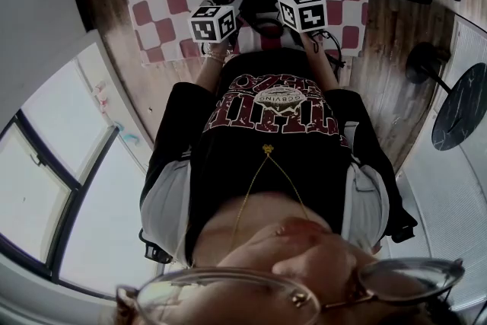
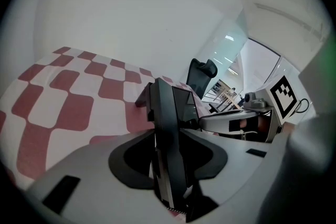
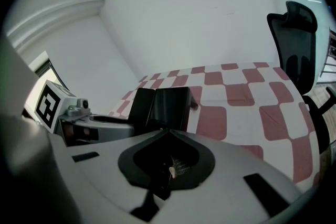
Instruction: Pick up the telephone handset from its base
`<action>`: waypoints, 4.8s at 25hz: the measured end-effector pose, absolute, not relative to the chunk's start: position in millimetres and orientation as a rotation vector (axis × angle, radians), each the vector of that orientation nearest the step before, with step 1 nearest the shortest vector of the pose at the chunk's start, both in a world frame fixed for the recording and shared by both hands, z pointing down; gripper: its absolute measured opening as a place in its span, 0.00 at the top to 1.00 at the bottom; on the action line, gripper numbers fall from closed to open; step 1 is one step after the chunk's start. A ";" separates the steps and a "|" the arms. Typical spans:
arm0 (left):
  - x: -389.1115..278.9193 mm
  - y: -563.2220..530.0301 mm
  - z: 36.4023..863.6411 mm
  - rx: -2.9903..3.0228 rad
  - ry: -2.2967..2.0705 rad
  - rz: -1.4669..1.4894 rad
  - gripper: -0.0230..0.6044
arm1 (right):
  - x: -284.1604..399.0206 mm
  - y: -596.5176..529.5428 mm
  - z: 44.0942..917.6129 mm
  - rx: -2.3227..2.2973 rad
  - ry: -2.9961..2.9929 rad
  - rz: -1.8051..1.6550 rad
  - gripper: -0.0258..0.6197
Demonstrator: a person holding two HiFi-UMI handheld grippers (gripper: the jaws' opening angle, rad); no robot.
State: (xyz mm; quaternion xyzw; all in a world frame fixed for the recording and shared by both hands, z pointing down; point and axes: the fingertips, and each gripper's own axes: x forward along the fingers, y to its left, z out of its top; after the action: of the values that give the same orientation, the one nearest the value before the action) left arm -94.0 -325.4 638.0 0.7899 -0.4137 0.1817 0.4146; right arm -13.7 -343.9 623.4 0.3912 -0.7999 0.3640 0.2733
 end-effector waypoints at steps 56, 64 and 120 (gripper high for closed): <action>-85.0 -329.4 651.2 1.848 -0.947 0.502 0.78 | 12.1 -342.4 618.0 1.112 -2.152 1.078 0.93; -85.9 -330.5 645.7 1.848 -0.961 0.482 0.82 | 16.7 -338.6 613.0 1.119 -2.160 1.070 0.93; -87.1 -313.8 555.7 1.963 -0.923 0.183 0.83 | 13.8 -317.3 582.4 1.100 -2.253 0.977 0.93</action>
State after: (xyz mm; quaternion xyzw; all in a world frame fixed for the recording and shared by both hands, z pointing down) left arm -87.1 -313.8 555.7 0.7988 -0.3755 0.0747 0.4640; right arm 13.8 -317.3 582.4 0.3985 -0.8161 0.3539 0.2236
